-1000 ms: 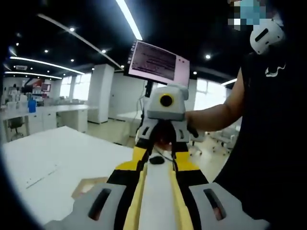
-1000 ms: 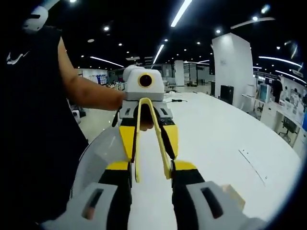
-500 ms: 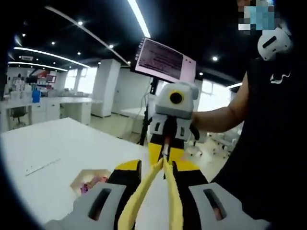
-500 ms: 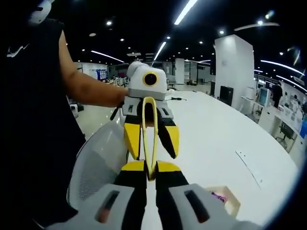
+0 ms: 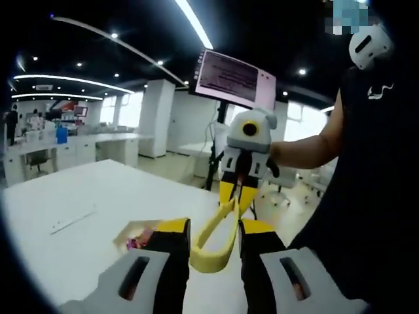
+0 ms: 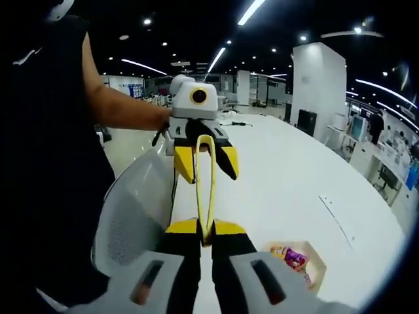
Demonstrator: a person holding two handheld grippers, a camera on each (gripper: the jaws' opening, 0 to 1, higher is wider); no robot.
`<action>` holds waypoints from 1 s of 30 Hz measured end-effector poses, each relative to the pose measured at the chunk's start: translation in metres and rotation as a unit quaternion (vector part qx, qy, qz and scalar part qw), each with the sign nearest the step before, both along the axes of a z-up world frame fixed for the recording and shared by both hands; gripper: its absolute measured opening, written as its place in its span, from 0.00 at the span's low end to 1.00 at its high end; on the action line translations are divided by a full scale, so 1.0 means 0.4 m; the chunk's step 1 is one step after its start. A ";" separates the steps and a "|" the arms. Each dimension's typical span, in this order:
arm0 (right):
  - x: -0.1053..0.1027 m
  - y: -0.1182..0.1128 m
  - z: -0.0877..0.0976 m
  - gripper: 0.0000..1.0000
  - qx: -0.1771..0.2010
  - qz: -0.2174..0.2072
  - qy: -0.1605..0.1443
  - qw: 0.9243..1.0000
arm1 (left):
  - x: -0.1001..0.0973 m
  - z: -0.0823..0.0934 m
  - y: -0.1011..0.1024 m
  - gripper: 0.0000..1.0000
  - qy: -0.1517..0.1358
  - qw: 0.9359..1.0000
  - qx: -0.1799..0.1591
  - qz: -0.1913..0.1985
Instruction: Place the target food into the container with the food tongs after gripping and lifting it, then release it inside without dropping or visibly crushing the food.
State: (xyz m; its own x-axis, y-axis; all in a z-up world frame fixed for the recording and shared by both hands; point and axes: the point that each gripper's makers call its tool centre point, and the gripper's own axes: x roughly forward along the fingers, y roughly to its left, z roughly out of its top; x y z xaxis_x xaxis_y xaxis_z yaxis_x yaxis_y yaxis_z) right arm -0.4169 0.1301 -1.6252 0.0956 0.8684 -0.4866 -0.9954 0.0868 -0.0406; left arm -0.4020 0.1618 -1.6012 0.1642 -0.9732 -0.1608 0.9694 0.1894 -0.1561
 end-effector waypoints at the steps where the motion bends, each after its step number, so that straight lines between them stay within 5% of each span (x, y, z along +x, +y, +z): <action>1: -0.004 0.000 -0.007 0.03 -0.007 0.002 -0.002 1.000 | -0.005 -0.001 0.000 0.24 0.000 1.000 0.001 -0.001; 6: -0.021 0.004 -0.029 0.03 -0.018 0.015 0.000 1.000 | -0.029 -0.050 0.006 0.21 -0.025 0.998 0.063 -0.012; 10: -0.027 -0.001 -0.048 0.03 -0.035 0.025 -0.003 0.999 | -0.050 -0.060 -0.003 0.17 -0.035 0.996 0.076 -0.036; 18: -0.046 -0.012 -0.067 0.05 -0.043 0.031 0.006 0.999 | -0.083 -0.082 -0.010 0.14 -0.018 0.994 0.090 -0.064; 22: -0.042 -0.011 -0.064 0.03 -0.039 0.025 0.008 0.999 | -0.055 -0.104 0.005 0.18 0.005 0.994 0.102 -0.034; 23: -0.038 -0.010 -0.063 0.03 -0.038 0.020 0.004 0.999 | -0.049 -0.111 0.009 0.23 0.009 0.994 0.108 -0.029; 27: -0.012 -0.013 -0.064 0.03 -0.031 -0.009 -0.005 0.999 | 0.009 -0.107 0.029 0.82 -0.008 0.995 0.092 0.045; 30: -0.009 -0.015 -0.081 0.03 -0.036 -0.013 -0.014 0.999 | 0.037 -0.105 0.067 0.98 -0.034 0.992 0.085 0.082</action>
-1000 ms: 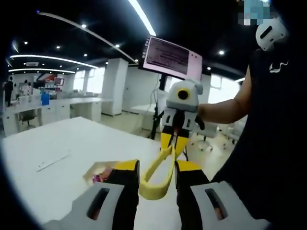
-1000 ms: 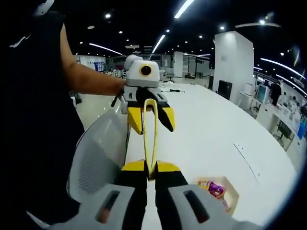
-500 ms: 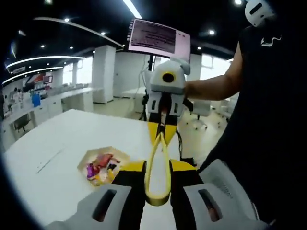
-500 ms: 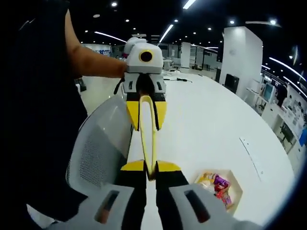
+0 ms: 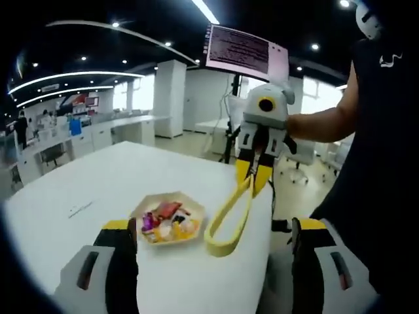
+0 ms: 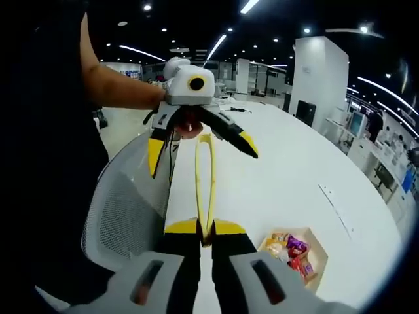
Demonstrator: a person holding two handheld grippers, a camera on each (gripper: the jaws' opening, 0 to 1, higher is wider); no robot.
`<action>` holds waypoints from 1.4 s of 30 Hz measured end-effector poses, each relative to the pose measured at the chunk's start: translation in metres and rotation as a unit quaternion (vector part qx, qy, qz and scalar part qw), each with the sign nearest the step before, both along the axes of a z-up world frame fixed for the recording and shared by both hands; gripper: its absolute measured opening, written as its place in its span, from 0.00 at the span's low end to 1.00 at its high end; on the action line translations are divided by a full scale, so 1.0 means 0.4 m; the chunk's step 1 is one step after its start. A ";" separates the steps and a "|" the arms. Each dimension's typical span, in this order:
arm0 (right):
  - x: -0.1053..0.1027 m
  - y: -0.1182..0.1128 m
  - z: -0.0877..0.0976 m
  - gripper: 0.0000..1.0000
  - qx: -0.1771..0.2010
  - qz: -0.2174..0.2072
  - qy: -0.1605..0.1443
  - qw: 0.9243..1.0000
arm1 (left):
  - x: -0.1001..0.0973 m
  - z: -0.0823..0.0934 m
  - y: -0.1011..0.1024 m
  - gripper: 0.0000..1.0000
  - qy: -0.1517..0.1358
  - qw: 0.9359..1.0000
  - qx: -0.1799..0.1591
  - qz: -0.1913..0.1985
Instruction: Place the target food into the container with the food tongs after gripping and lifting it, then release it inside without dropping or visibly crushing the food.
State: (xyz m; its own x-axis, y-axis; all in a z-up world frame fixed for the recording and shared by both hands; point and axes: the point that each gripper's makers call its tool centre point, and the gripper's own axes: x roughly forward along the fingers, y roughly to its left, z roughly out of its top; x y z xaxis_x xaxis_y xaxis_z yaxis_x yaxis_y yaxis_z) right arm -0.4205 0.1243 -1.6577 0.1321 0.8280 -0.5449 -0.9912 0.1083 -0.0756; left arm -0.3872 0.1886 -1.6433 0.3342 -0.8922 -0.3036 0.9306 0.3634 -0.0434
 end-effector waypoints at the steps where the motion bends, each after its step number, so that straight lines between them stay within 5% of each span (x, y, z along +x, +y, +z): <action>1: -0.001 0.001 -0.007 0.03 -0.003 0.000 -0.001 1.000 | 0.008 0.000 0.011 0.99 -0.009 1.000 -0.002 0.010; 4: -0.004 -0.001 -0.056 0.04 -0.031 0.007 -0.013 0.999 | 0.040 -0.036 0.078 0.99 -0.028 0.997 0.009 0.069; 8: 0.003 -0.003 -0.111 0.04 -0.040 -0.007 -0.016 0.999 | 0.018 -0.115 0.142 0.99 0.018 0.995 0.031 0.095; 10: 0.011 -0.006 -0.140 0.04 -0.041 -0.017 -0.015 0.999 | 0.020 -0.145 0.183 0.99 0.000 0.992 0.053 0.116; 21: 0.028 0.013 -0.227 0.04 -0.057 -0.030 -0.013 0.998 | 0.001 -0.192 0.358 0.99 -0.001 0.977 0.062 0.203; 26: 0.048 0.029 -0.273 0.04 -0.070 -0.029 -0.037 0.996 | -0.010 -0.209 0.393 0.99 0.009 0.974 0.053 0.218; 36: 0.073 0.047 -0.384 0.04 -0.087 -0.039 -0.008 0.995 | -0.041 -0.238 0.390 0.99 0.028 0.975 0.036 0.219; 39: 0.081 0.054 -0.403 0.05 -0.088 -0.042 -0.005 0.995 | -0.041 -0.228 0.377 0.99 -0.024 0.978 0.052 0.200; 42: 0.088 0.060 -0.424 0.05 -0.098 -0.037 -0.007 0.995 | -0.043 -0.244 0.382 0.99 -0.014 0.977 0.062 0.203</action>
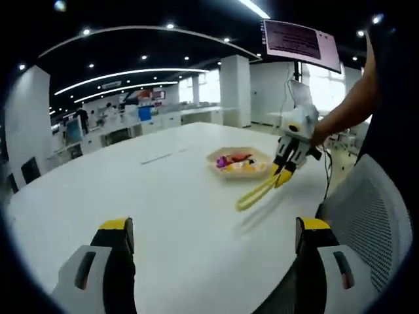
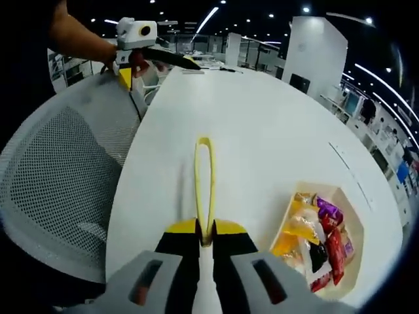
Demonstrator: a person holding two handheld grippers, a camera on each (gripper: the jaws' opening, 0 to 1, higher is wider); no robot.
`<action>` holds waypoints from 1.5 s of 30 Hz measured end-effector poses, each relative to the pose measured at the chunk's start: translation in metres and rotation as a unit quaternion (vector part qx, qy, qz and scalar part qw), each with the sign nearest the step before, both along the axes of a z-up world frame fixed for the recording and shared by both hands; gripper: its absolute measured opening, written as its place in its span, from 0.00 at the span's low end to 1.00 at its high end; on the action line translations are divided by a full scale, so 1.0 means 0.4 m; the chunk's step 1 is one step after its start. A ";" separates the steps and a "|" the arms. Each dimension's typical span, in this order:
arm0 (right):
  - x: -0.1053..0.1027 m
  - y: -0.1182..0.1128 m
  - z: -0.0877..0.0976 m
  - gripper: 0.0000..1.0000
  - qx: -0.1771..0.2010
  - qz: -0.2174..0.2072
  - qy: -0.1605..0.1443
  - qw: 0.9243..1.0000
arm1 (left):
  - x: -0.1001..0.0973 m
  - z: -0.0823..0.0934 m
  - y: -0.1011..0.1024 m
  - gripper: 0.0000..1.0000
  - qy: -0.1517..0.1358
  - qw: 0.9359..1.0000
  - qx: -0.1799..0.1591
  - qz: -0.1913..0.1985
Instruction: Place the target food into the container with the food tongs after gripping and lifting it, then release it inside without dropping or visibly crushing the food.
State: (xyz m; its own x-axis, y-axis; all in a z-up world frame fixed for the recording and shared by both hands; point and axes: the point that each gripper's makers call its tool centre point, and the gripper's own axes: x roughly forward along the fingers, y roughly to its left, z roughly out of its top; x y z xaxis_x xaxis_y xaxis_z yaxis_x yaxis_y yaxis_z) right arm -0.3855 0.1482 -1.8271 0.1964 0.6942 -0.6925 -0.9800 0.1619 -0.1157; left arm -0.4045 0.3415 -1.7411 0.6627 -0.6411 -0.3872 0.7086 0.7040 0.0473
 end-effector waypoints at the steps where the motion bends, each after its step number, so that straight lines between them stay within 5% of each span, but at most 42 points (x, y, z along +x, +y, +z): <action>1: 0.002 -0.002 -0.011 0.05 -0.009 0.002 0.000 1.000 | -0.003 0.002 -0.003 0.99 -0.002 1.000 -0.002 -0.004; 17: 0.008 -0.007 -0.057 0.09 -0.035 0.010 0.004 0.999 | -0.001 0.012 0.002 0.99 0.026 0.998 -0.049 0.009; 25: 0.009 -0.007 -0.055 0.29 -0.028 0.007 0.004 1.000 | 0.007 0.007 0.017 0.99 0.031 0.998 -0.054 0.018; 29: 0.002 -0.007 -0.038 0.35 -0.007 -0.012 0.024 1.000 | 0.008 0.006 0.017 0.99 0.032 0.998 -0.056 0.018; 36: 0.023 -0.027 0.055 0.43 0.043 -0.036 -0.020 0.998 | 0.007 0.003 0.018 0.99 0.032 0.998 -0.056 0.018; 40: 0.035 -0.082 0.126 0.54 0.078 -0.081 -0.041 0.993 | 0.009 0.000 0.019 0.99 0.033 0.998 -0.058 0.016; 45: 0.046 -0.185 0.161 0.67 0.085 -0.137 -0.053 0.986 | 0.005 -0.027 -0.003 0.99 0.048 0.998 -0.051 -0.002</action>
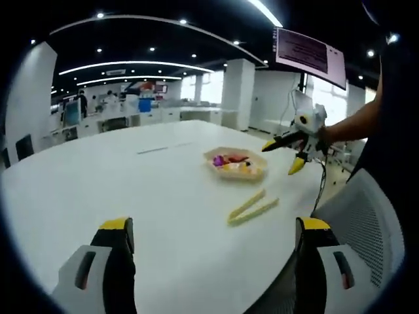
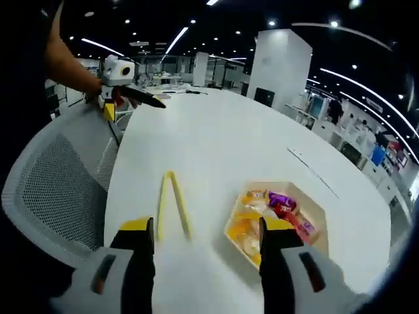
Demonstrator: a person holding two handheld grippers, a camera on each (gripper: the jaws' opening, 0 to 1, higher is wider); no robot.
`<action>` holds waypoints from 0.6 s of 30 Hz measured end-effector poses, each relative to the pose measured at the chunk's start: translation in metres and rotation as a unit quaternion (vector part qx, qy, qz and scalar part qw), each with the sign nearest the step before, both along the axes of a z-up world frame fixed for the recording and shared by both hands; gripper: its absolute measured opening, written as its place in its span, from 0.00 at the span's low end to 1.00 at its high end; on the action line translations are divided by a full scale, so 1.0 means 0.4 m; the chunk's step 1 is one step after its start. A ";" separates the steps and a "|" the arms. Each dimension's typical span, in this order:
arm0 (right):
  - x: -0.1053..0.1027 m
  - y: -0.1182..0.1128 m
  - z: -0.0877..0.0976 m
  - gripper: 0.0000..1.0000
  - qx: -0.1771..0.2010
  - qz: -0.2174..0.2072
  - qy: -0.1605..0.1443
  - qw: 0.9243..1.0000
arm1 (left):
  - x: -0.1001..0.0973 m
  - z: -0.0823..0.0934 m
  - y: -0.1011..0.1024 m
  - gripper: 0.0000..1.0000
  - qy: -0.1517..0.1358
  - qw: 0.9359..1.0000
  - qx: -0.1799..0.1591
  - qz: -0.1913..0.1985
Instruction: Place the target food into the container with the food tongs after gripping and lifting it, then release it inside without dropping or visibly crushing the food.
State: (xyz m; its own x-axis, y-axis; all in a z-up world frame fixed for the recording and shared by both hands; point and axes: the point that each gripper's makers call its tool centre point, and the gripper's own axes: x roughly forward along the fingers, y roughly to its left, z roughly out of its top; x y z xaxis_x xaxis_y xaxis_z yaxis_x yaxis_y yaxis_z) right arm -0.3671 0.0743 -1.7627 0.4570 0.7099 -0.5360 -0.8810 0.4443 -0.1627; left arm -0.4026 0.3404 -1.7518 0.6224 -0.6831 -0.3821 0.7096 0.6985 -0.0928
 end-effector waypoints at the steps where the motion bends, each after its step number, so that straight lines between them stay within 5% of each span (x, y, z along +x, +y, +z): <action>1: 0.002 -0.029 0.009 0.68 0.006 -0.018 0.001 1.000 | 0.004 0.003 -0.003 0.99 -0.003 1.000 -0.002 -0.002; 10: -0.011 -0.214 0.057 0.78 0.034 -0.114 -0.006 0.993 | 0.048 0.020 0.010 0.99 -0.016 0.999 -0.010 0.031; 18: -0.039 -0.283 0.060 0.87 0.057 -0.163 -0.011 0.985 | 0.051 0.032 0.027 0.99 -0.019 0.999 0.003 0.025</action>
State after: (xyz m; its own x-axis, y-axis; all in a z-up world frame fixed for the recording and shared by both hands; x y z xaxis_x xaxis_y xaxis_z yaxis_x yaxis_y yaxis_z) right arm -0.3827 -0.0390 -1.7385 0.6808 0.5782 -0.4496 -0.6855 0.7192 -0.1131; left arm -0.3823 0.3511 -1.7388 0.6707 -0.6478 -0.3613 0.6760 0.7343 -0.0616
